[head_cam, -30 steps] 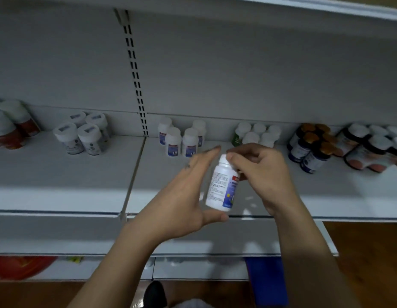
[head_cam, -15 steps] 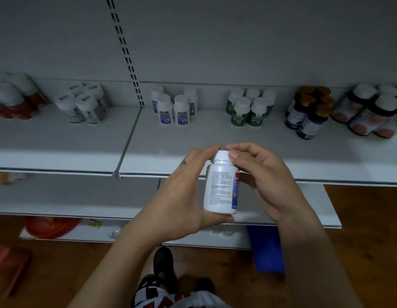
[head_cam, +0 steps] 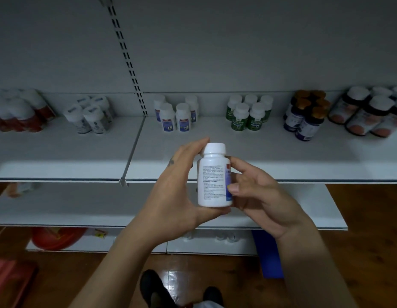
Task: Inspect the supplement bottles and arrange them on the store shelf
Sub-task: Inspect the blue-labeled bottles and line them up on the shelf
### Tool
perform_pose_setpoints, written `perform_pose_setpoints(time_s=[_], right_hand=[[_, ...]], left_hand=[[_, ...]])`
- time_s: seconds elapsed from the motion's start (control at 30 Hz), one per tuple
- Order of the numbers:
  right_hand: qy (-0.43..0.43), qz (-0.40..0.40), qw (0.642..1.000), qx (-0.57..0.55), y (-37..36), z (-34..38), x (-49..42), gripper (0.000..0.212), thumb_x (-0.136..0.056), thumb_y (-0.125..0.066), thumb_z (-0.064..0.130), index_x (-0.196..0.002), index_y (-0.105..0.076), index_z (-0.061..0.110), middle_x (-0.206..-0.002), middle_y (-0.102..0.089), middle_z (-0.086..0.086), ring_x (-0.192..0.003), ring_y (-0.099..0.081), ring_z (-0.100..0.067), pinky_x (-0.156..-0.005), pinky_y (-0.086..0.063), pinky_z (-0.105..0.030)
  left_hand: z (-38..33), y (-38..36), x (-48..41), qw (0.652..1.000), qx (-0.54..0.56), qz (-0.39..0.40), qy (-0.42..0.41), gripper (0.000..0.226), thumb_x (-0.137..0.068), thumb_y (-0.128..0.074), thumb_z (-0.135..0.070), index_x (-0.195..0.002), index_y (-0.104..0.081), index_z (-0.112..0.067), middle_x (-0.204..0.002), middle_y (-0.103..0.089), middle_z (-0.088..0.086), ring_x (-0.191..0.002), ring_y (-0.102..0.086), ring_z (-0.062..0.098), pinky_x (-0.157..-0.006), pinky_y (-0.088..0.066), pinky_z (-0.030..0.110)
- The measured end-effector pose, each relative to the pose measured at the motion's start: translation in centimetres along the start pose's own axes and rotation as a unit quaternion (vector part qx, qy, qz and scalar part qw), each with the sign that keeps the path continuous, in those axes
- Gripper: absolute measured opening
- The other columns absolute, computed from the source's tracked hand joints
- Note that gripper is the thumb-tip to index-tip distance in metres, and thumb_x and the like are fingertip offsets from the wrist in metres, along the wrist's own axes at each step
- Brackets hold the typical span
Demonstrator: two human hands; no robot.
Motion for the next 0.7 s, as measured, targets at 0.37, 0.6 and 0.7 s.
perform_pose_setpoints(time_s=[0.37,0.6,0.7], right_hand=[[-0.003,-0.021,0.999,0.036,-0.9,-0.8,-1.0,0.067,-0.063,-0.075,0.015,-0.128,-0.057,0.01,-0.11,-0.068,-0.016,-0.097,-0.065,-0.027,-0.083,-0.055,-0.034],[0.001,-0.058,0.995,0.086,-0.6,-0.7,-0.5,0.066,-0.057,-0.081,0.019,-0.12,-0.064,0.009,-0.108,-0.071,-0.009,-0.1,-0.066,-0.02,-0.083,-0.054,-0.026],[0.005,-0.059,0.994,0.092,-0.3,-0.8,-0.3,0.066,-0.058,-0.082,0.019,-0.12,-0.063,0.007,-0.111,-0.069,-0.012,-0.101,-0.065,-0.021,-0.085,-0.054,-0.028]], left_hand=[[1.2,1.3,0.7,0.999,0.015,0.01,0.031,0.1,-0.061,-0.084,-0.048,-0.143,-0.031,-0.033,-0.137,-0.043,-0.021,-0.129,-0.044,0.001,-0.104,-0.04,0.022],[1.0,0.5,0.9,1.0,-0.002,0.004,0.018,0.105,-0.062,-0.083,-0.045,-0.148,-0.026,-0.026,-0.139,-0.04,-0.015,-0.13,-0.04,-0.001,-0.104,-0.035,0.013],[0.6,-0.2,0.6,1.0,0.004,0.014,0.001,0.104,-0.063,-0.084,-0.04,-0.149,-0.026,-0.025,-0.137,-0.041,-0.013,-0.126,-0.042,0.001,-0.096,-0.04,0.012]])
Point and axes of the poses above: each hand's wrist, its own x-axis away from the middle knuckle, its own y-axis out of the back of the hand, z = x × y, the point moved 4 cm from there along -x, towards the middle knuckle
